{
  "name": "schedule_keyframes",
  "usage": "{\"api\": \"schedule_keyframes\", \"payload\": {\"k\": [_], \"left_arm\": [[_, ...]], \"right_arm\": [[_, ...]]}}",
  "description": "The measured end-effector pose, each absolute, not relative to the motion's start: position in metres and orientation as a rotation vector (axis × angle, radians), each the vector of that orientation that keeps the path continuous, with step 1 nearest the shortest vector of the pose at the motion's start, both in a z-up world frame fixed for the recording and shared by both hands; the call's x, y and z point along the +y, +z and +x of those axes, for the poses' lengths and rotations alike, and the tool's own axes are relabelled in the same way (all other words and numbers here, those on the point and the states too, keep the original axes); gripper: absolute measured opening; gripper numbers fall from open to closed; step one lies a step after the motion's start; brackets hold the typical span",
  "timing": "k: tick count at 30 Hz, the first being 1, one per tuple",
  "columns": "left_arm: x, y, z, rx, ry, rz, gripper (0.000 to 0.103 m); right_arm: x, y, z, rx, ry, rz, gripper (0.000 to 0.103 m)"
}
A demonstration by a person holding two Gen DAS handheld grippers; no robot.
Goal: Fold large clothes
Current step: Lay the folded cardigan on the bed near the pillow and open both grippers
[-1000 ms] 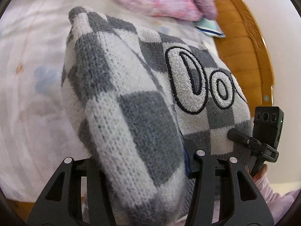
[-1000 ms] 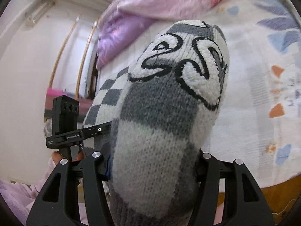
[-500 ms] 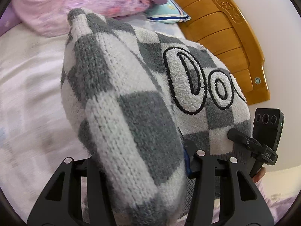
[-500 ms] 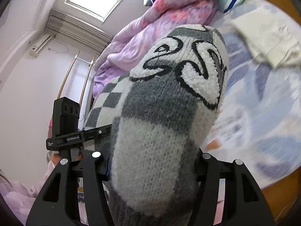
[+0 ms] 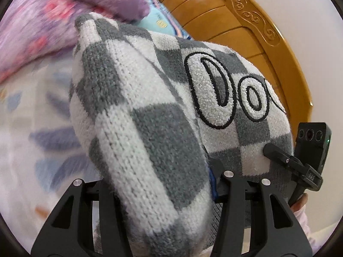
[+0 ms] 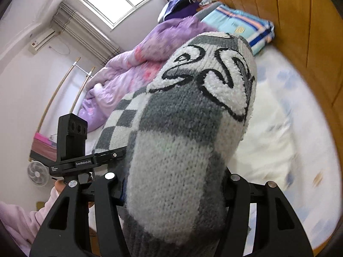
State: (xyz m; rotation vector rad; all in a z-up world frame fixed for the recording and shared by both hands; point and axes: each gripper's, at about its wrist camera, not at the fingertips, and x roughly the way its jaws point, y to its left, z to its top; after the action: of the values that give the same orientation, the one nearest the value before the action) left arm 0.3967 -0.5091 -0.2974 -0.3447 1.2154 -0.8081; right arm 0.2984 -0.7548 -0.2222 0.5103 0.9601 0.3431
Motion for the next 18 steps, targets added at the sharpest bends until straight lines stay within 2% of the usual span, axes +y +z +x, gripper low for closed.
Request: {"api": "schedule_keyframes", "payload": {"k": [2, 3, 4, 5, 9, 11, 12, 13, 14, 15, 18], "left_arm": [[-0.542, -0.312, 0.414, 1.177, -0.786, -0.334, 0.050], [-0.557, -0.324, 0.421, 1.160, -0.763, -0.318, 0.053], [-0.570, -0.342, 0.427, 1.156, -0.713, -0.281, 0.059], [-0.577, -0.363, 0.430, 1.175, -0.649, -0.240, 0.073], [-0.591, -0.446, 0.427, 1.386, -0.471, -0.052, 0.073], [-0.581, -0.457, 0.415, 1.370, -0.405, 0.030, 0.073], [-0.577, -0.455, 0.409, 1.340, -0.384, 0.082, 0.073], [-0.575, -0.451, 0.405, 1.316, -0.368, 0.107, 0.072], [-0.577, -0.443, 0.402, 1.267, -0.346, 0.143, 0.067], [-0.581, -0.436, 0.402, 1.229, -0.357, 0.158, 0.060], [-0.608, -0.437, 0.415, 1.214, -0.466, 0.124, 0.059]], "right_arm": [[-0.790, -0.238, 0.327, 0.957, 0.339, 0.484, 0.055], [-0.806, -0.248, 0.336, 0.971, 0.335, 0.488, 0.062], [-0.822, -0.262, 0.352, 1.009, 0.325, 0.483, 0.073], [-0.835, -0.280, 0.367, 1.062, 0.293, 0.429, 0.078], [-0.874, -0.354, 0.389, 1.245, -0.063, 0.274, 0.080], [-0.889, -0.369, 0.375, 1.238, -0.173, 0.290, 0.080], [-0.895, -0.366, 0.361, 1.174, -0.197, 0.308, 0.080], [-0.895, -0.362, 0.353, 1.125, -0.192, 0.313, 0.075], [-0.892, -0.356, 0.345, 1.068, -0.144, 0.315, 0.068], [-0.889, -0.355, 0.345, 1.051, -0.110, 0.304, 0.053], [-0.880, -0.371, 0.371, 1.105, -0.097, 0.274, 0.041]]}}
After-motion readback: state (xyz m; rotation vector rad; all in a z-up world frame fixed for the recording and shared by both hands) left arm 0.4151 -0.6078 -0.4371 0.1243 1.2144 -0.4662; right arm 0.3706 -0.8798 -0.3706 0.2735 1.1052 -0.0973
